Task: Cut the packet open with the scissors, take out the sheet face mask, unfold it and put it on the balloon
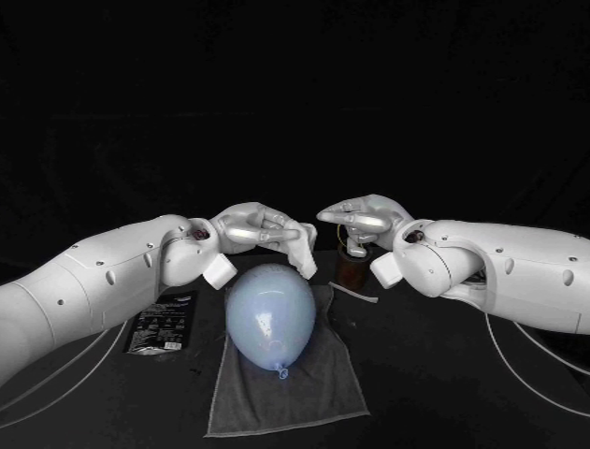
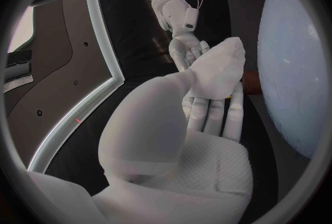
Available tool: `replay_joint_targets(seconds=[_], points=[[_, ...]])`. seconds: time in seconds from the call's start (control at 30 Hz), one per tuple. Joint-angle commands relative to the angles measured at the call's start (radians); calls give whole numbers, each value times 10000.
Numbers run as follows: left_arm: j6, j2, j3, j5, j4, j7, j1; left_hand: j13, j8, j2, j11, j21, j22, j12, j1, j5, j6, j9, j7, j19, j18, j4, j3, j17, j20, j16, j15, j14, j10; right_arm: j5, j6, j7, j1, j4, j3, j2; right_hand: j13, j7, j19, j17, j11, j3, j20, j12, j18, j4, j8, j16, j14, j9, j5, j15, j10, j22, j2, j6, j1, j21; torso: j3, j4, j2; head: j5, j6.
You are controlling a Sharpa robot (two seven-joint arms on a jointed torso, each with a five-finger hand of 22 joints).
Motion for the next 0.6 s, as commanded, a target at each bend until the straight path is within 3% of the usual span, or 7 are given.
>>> replay_joint_targets(seconds=[0.03,0.23,0.37,0.47,0.6], points=[[214,11,16,310,30,103,9,-14,80,58,-12,95,23,-74,-41,11,-84,358,1,122,-10,-52,24,23,5,-44,-10,39,57,64,595,-269,9,-42,4,12,338,75,-63,1556,53,-168,78,-121,220,41,-181,-62,738,-98,-34,119,-191,58,-148,-144,-60,-144,2,1,-4,-9,8],[210,-9,17,361,41,107,9,-11,146,76,-23,213,64,-80,-41,13,-152,473,-12,365,-107,-122,86,67,-2,-66,-27,59,69,34,492,-281,20,-193,-4,-3,-93,180,-185,1455,156,-430,194,-597,276,132,-470,-96,690,-247,-35,217,-695,-50,-271,-350,-101,-402,2,-3,-4,-40,32],[212,-33,19,377,68,96,10,-10,170,83,-17,293,90,-83,-36,15,-199,533,18,521,-120,-177,146,92,-17,-83,-24,65,51,-670,65,-91,26,-281,-10,-25,-110,187,-132,1541,164,-419,232,-577,266,78,-509,-62,715,-273,-31,232,-708,6,-191,-300,73,-286,2,0,3,-47,64],[154,-63,21,383,103,57,11,-2,217,87,-13,502,169,-74,-80,16,-265,641,44,896,-21,-248,211,156,-55,-66,-38,155,39,-1998,-612,250,30,-145,-11,-110,201,68,136,1888,67,-307,222,-125,194,-81,-356,66,836,-236,-23,162,-297,253,-15,137,392,260,6,4,5,-43,77],[-57,-97,22,379,149,3,14,3,243,103,-31,935,359,-73,-90,15,-329,751,102,1568,285,-421,237,366,-146,293,-174,751,-20,-3785,-1461,664,46,328,-7,-286,724,-144,611,2476,-126,-183,92,558,24,-293,-217,265,1021,-233,4,1,353,704,94,682,646,1246,12,11,8,-50,83]])
